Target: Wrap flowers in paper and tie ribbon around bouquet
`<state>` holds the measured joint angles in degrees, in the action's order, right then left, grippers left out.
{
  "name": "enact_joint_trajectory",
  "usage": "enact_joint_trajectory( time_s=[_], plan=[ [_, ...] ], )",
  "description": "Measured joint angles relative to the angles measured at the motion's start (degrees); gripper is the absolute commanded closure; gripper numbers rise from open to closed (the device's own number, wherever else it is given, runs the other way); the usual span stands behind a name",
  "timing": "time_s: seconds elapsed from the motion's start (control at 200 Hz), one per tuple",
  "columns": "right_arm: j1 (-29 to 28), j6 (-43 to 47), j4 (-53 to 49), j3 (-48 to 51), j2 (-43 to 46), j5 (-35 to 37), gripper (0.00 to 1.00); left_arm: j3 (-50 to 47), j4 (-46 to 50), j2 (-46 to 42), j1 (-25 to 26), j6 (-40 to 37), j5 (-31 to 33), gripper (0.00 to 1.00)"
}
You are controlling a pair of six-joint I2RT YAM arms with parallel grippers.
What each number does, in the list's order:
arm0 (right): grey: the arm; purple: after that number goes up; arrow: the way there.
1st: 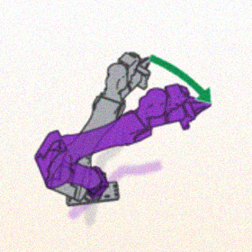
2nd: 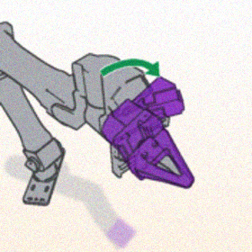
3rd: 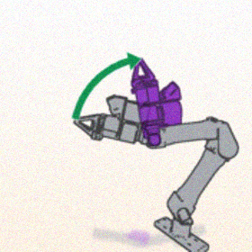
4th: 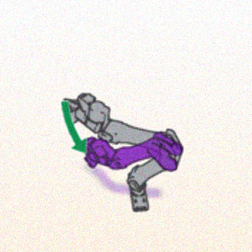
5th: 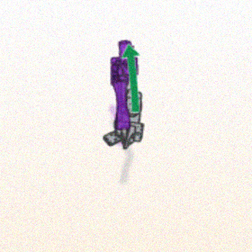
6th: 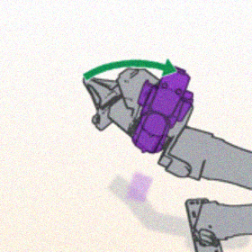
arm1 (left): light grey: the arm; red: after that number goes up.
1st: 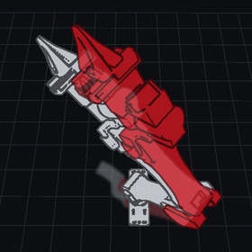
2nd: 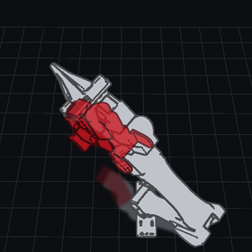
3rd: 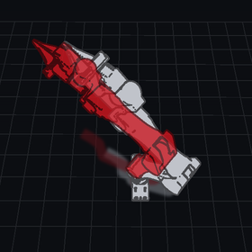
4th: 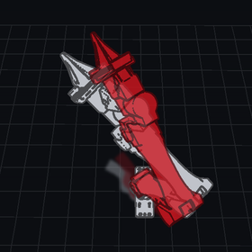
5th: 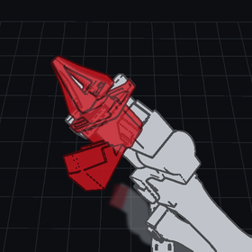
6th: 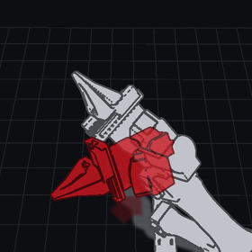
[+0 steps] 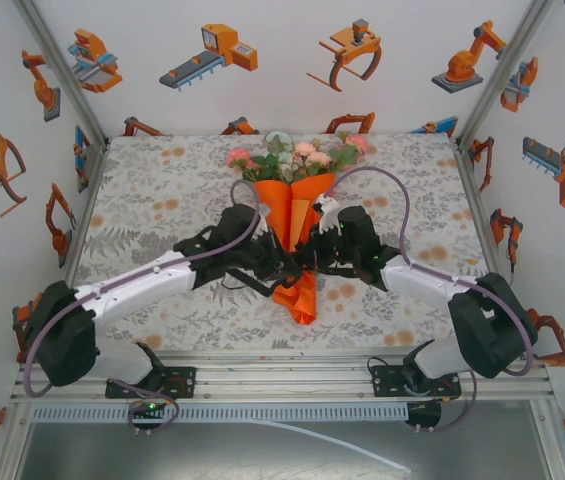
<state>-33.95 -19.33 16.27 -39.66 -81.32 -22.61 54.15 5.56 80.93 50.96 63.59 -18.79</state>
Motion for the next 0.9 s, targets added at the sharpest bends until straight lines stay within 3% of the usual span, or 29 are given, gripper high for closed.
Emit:
enact_joint_trajectory(
  time_s=[0.19, 0.496, 0.901],
  plan=[
    [0.00, -0.39, -0.02, -0.04, 0.00, 0.66, 1.00, -0.20, -2.12, 6.80, 1.09, 0.68, -4.33, 0.78],
    [0.00, -0.35, -0.66, -0.04, 0.00, 0.74, 1.00, -0.35, 0.00, 6.93, 1.14, -2.69, -5.97, 0.51],
    [-0.39, 0.31, -2.08, -0.07, 2.34, -1.97, 1.00, -7.08, 4.74, 1.03, 1.18, -8.87, -0.90, 0.43]
  ],
)
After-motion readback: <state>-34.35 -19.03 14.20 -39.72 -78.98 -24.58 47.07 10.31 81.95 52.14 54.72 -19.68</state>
